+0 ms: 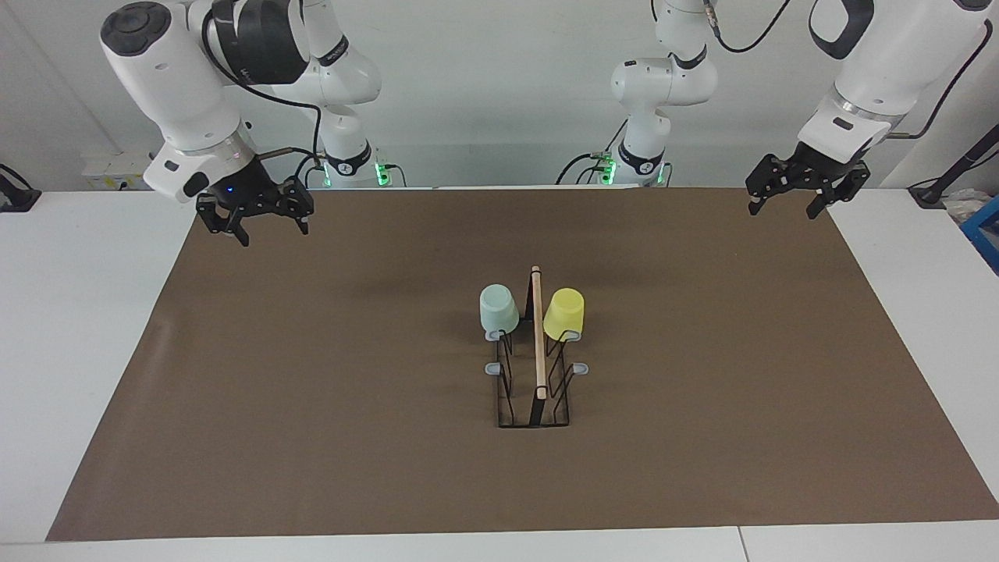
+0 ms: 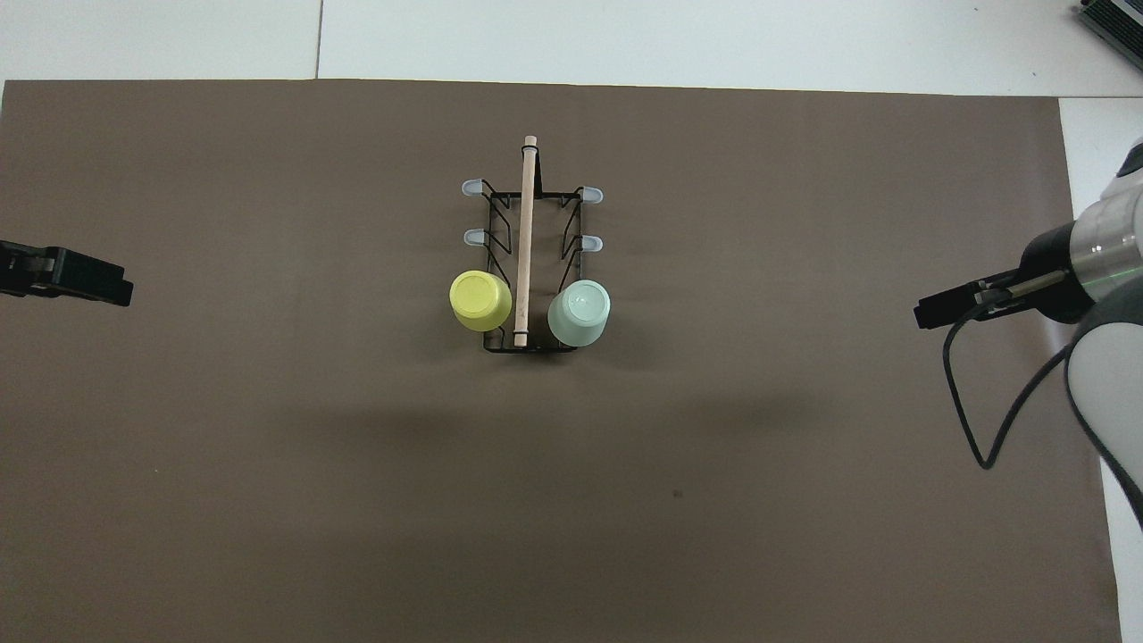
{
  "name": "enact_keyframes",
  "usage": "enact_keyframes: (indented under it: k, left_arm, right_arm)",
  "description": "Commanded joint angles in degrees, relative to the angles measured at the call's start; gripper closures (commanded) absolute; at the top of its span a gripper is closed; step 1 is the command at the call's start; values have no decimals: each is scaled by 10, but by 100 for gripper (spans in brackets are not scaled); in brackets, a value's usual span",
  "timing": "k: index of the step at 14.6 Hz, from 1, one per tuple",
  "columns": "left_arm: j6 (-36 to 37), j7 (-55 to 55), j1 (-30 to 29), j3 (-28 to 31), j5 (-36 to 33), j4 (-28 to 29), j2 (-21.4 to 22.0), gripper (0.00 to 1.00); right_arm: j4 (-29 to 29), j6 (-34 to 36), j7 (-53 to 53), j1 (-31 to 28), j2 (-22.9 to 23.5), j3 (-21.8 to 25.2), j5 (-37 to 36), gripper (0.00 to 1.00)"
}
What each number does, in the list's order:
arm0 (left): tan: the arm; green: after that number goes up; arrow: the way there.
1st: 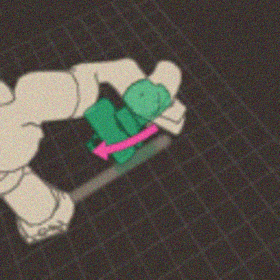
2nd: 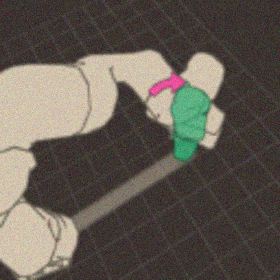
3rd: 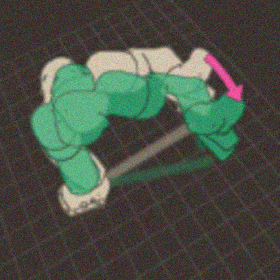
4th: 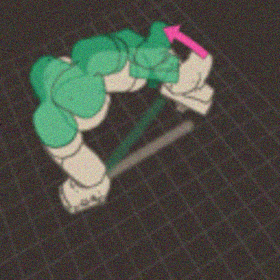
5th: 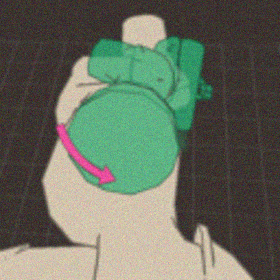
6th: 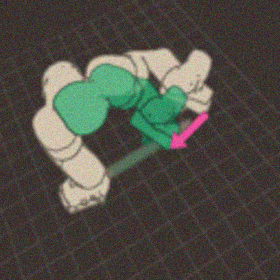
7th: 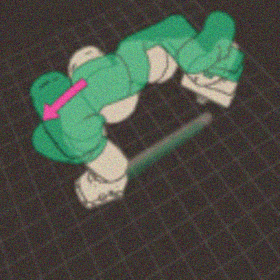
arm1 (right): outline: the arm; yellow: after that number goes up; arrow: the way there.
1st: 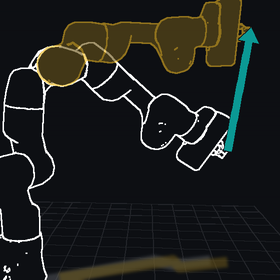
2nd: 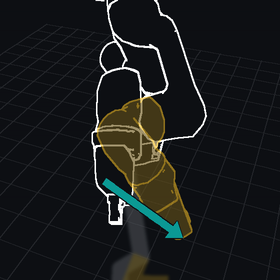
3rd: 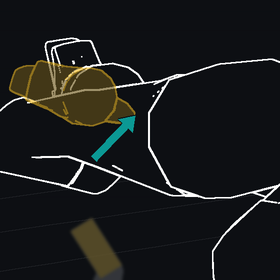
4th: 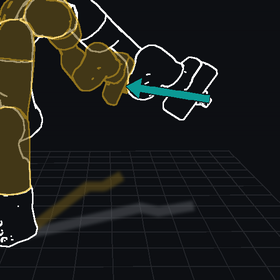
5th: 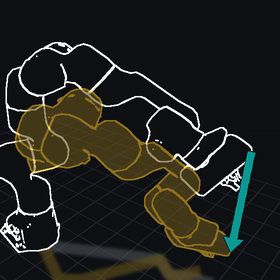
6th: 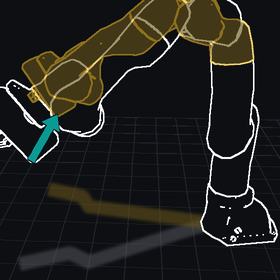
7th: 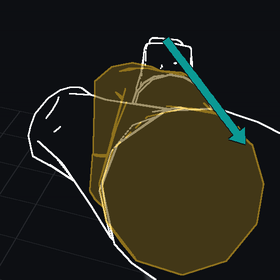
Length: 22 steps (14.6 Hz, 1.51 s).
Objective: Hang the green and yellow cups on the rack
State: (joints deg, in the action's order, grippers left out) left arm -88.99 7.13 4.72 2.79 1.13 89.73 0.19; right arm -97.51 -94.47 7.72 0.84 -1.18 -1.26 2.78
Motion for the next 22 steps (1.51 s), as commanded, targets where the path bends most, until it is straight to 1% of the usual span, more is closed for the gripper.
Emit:
enact_keyframes:
  k: [1, 3, 5, 10, 22]
  left_arm:
    - [0, -5, -7, -5, -6, 19, 18, 0]
    - [0, -5, -7, -5, -5, 19, 18, 0]
    - [1, -5, -7, -5, -6, 19, 18, 0]
    - [1, -5, -7, -5, -6, 19, 18, 0]
    - [1, -5, -7, -5, -6, 19, 18, 0]
  right_arm:
    - [58, 59, -16, 5, 8, 1, -12, 0]
    - [86, 86, -26, 7, 18, 9, -9, 0]
    - [79, 79, -72, 15, 14, 27, -12, 0]
    - [61, 68, -75, 16, 8, 28, -14, 0]
    - [55, 59, -76, 41, 7, 30, -16, 0]
